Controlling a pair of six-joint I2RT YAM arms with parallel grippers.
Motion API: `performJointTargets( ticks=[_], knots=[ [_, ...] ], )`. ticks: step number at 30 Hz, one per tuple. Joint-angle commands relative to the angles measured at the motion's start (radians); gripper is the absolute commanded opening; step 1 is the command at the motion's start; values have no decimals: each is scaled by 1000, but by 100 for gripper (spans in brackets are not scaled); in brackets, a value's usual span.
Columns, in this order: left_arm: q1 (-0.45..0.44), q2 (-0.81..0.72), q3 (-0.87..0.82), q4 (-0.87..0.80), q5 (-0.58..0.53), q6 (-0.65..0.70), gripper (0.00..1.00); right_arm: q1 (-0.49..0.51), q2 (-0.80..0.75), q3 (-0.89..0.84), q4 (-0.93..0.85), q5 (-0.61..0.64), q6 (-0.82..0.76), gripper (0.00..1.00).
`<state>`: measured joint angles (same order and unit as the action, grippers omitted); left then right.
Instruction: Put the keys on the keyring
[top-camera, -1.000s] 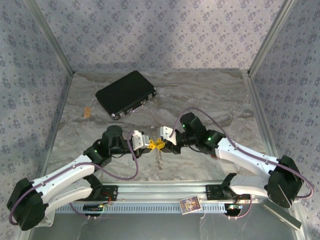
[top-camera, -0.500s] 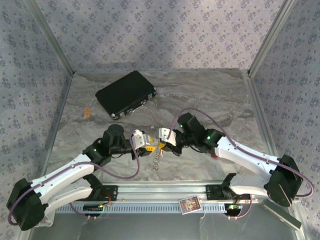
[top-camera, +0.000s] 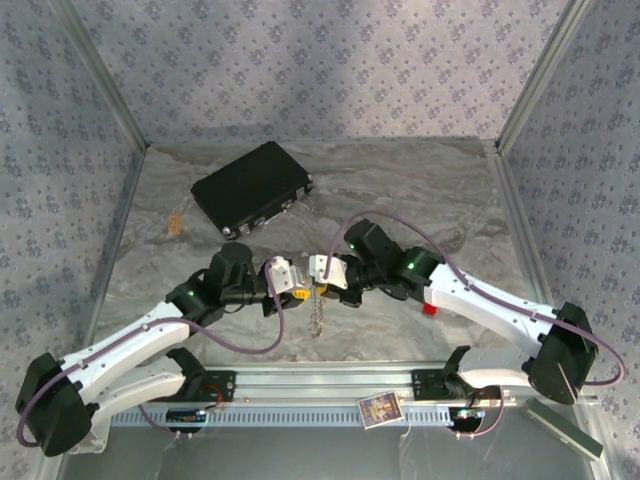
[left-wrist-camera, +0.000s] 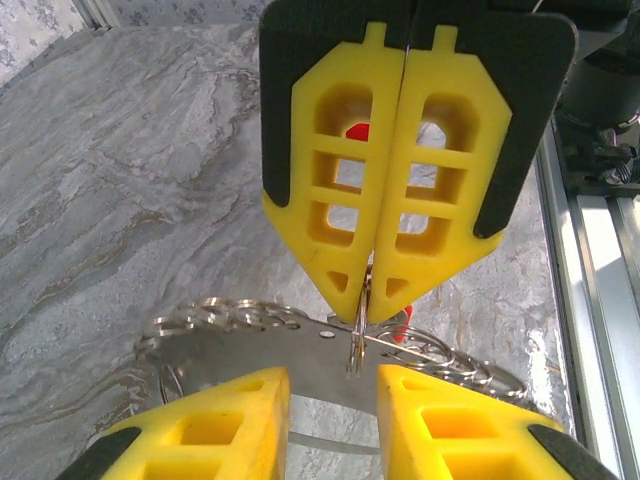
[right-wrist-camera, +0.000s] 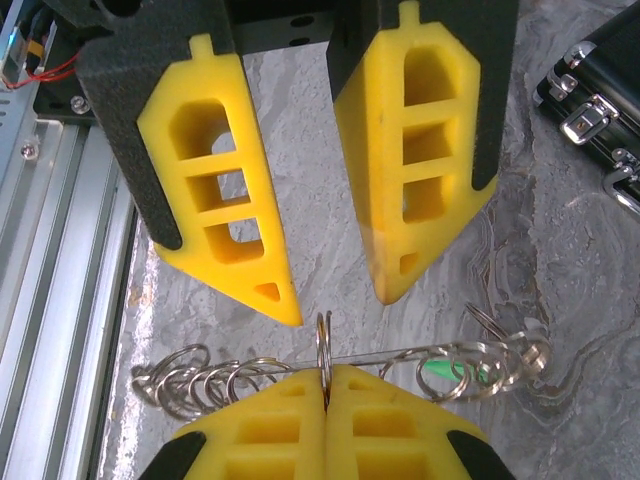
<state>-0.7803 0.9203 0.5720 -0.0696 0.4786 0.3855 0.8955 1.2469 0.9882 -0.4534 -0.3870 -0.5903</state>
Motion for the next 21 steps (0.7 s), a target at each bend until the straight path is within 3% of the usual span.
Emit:
performJointTargets(
  ticks=[1,6,17,21],
  knots=[
    [-6,0,28,-10,27,23,28,11,6,47,-19,10,-20,0],
    [-7,13,17,6,44,13,29,18,13,53,-5,8,-13,0],
    [-7,16,1,62,52,-3,4,25,7,43,9,-20,10,0],
    [-6,0,-27,115,62,-39,0,3,-30,-6,64,-58,39,4]
  ],
)
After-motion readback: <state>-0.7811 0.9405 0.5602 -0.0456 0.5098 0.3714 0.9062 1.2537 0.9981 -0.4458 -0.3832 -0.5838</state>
